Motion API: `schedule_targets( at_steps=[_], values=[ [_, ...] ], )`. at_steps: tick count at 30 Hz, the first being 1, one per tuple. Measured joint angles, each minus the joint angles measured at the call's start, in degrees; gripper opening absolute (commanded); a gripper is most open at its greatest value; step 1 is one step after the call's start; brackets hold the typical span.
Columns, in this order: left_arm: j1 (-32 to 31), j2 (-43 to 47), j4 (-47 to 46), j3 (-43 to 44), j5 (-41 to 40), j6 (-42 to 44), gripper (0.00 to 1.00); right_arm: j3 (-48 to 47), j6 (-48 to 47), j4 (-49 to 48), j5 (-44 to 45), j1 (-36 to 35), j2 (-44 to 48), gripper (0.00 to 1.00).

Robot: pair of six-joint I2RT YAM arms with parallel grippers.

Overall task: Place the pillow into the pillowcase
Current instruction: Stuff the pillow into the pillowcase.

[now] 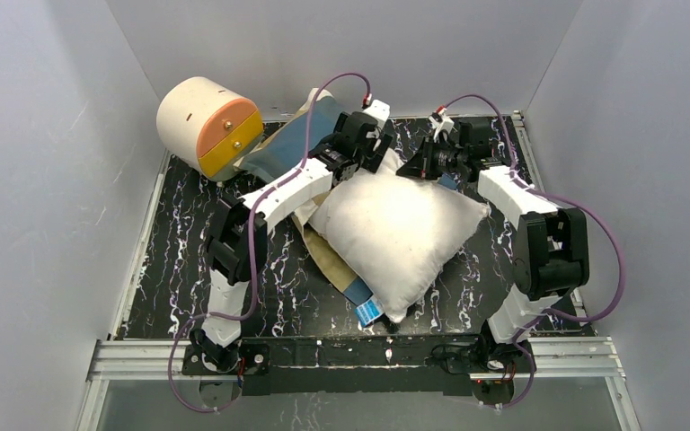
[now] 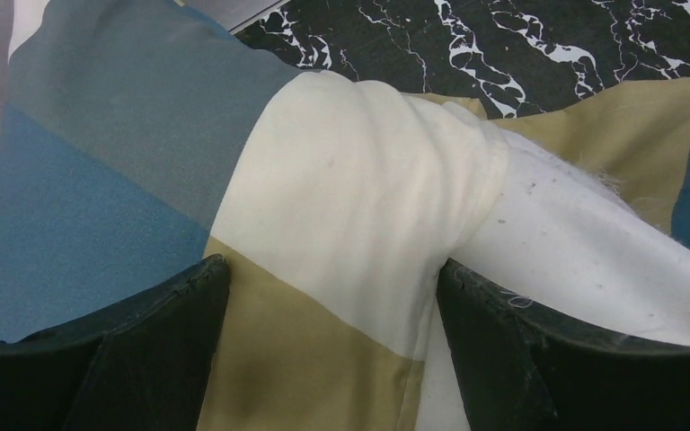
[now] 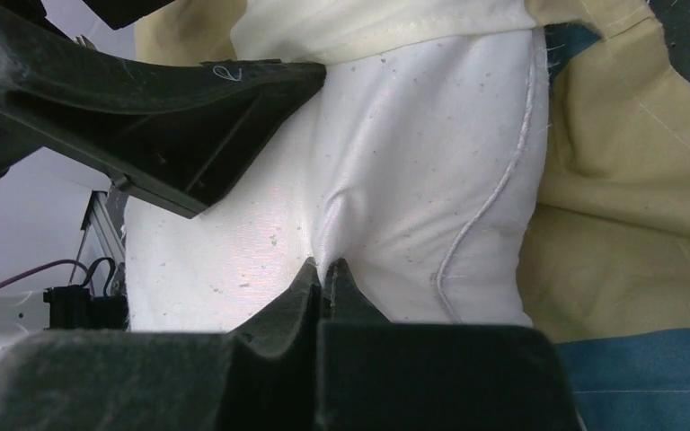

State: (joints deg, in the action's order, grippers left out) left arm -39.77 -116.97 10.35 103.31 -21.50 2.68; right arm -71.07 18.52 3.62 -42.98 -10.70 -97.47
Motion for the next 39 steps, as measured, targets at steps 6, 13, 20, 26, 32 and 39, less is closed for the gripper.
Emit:
schedule_targets(
  at_steps=[6, 13, 20, 26, 32, 39],
  values=[
    [-0.94, -1.68, -3.15, -0.09, -0.35, 2.95, 0.85, 0.81, 1.14, -0.66, 2.40, -1.07, 0.04, 0.01],
    [-1.16, -1.77, -5.88, -1.77, -0.13, 4.00, 0.13, 2.40, 3.76, -2.47, 4.83, -2.60, 0.90, 0.01],
    [-2.47, -1.18, -5.29, -0.81, 3.78, 0.68, 0.00, 9.57, 11.19, -10.51, 8.98, -4.50, 5.81, 0.01],
    [-3.61, 3.72, -5.11, -0.15, 9.55, -8.81, 0.00, 11.93, 17.86, -15.34, 12.55, -5.55, 6.27, 0.01],
    [-5.38, 7.93, -6.88, -2.25, 13.73, -17.49, 0.00, 13.22, 23.34, -18.40, 17.97, -7.19, 7.15, 0.01],
    [-10.69, 15.23, -17.35, -20.04, 14.21, -27.63, 0.00, 14.75, 26.45, -16.70, 26.99, -7.87, 9.88, 0.01]
  ],
)
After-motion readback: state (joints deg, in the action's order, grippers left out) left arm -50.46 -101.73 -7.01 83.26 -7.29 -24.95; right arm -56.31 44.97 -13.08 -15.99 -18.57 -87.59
